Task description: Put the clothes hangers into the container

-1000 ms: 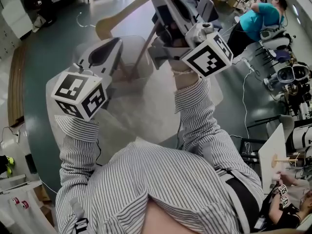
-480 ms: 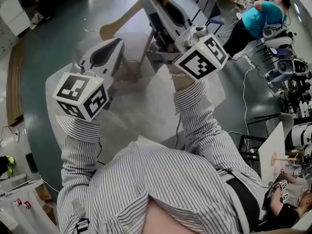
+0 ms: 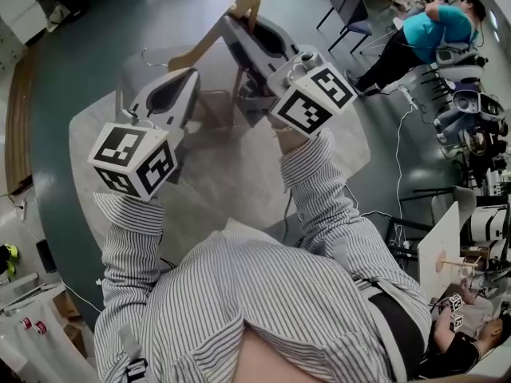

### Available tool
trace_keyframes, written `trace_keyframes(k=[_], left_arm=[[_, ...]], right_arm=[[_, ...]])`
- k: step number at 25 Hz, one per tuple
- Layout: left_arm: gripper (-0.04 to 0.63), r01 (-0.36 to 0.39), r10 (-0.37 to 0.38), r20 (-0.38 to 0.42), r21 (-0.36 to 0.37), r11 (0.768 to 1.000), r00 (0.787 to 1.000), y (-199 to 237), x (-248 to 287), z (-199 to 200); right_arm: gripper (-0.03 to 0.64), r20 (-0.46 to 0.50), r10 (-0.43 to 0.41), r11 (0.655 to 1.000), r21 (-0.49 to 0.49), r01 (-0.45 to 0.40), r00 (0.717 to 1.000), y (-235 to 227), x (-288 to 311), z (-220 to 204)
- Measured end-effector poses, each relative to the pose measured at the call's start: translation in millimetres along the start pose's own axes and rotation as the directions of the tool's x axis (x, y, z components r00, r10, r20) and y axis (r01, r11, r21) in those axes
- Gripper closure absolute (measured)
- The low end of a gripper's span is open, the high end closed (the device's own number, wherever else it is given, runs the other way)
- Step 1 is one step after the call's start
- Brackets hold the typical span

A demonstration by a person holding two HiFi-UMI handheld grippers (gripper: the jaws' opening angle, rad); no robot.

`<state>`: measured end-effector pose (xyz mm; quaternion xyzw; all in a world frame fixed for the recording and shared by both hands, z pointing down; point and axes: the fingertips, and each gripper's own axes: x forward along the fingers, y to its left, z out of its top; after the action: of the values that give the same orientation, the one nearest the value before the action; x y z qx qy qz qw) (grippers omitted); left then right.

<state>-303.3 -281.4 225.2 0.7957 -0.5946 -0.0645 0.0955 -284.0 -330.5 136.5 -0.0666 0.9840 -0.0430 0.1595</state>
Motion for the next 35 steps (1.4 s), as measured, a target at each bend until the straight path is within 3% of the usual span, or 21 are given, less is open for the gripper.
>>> trace_keyframes(k=[13,22,35], left_arm=[[0.586,-0.048,0.042,-0.056,-0.103,0.994,0.998,31,1,-43],[0.586,-0.056,0.047,-0.076,-0.131,0.99,0.996,45,6,-55],[0.585,-0.072,0.055,-0.115,-0.147,0.987,0.992,73,11,-70]], right_arm=[[0.558,-0.175,0.02,0.994,0.108,-0.001,0.984,-15,9,-79],[0.552,-0.302,0.059,0.995,0.091,-0.033,0.952,-16,20,-118],[0.541,-0.382,0.055,0.994,0.108,-0.014,0.923,-18,30,-155]])
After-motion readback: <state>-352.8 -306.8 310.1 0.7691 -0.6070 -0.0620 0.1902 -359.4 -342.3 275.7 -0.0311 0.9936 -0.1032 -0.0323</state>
